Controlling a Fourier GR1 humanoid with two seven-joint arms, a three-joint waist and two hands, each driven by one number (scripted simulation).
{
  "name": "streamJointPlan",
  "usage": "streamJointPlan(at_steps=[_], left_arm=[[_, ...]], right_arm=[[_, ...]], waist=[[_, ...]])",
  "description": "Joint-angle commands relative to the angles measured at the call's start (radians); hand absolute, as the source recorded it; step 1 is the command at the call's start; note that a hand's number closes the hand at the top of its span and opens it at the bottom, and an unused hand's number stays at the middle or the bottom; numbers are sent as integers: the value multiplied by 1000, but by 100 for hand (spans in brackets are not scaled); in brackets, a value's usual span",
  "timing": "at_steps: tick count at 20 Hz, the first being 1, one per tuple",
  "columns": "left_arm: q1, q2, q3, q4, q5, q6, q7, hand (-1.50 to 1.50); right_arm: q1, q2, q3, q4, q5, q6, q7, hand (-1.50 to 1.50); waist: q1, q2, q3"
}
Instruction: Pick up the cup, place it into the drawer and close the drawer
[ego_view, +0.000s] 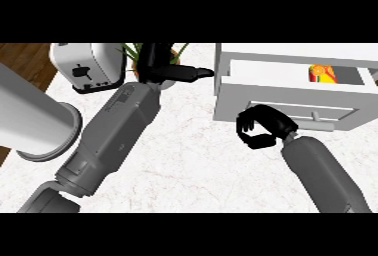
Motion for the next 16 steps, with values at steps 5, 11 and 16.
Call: streamJointPlan(at_steps=[5, 11, 16], left_arm=[[109, 76, 0, -97, 12, -66, 33, -150], [165, 105, -15, -140, 12, -111, 53, -150], [185, 111, -18, -175, 22, -140, 64, -150]], right_arm=[[-212, -44, -176, 309, -47, -98, -175, 150], [-369, -111, -285, 414, -100, -105, -145, 150], [-393, -146, -317, 419, -129, -86, -120, 150]], waist=[[59, 18, 5], [88, 29, 5], [109, 32, 4]])
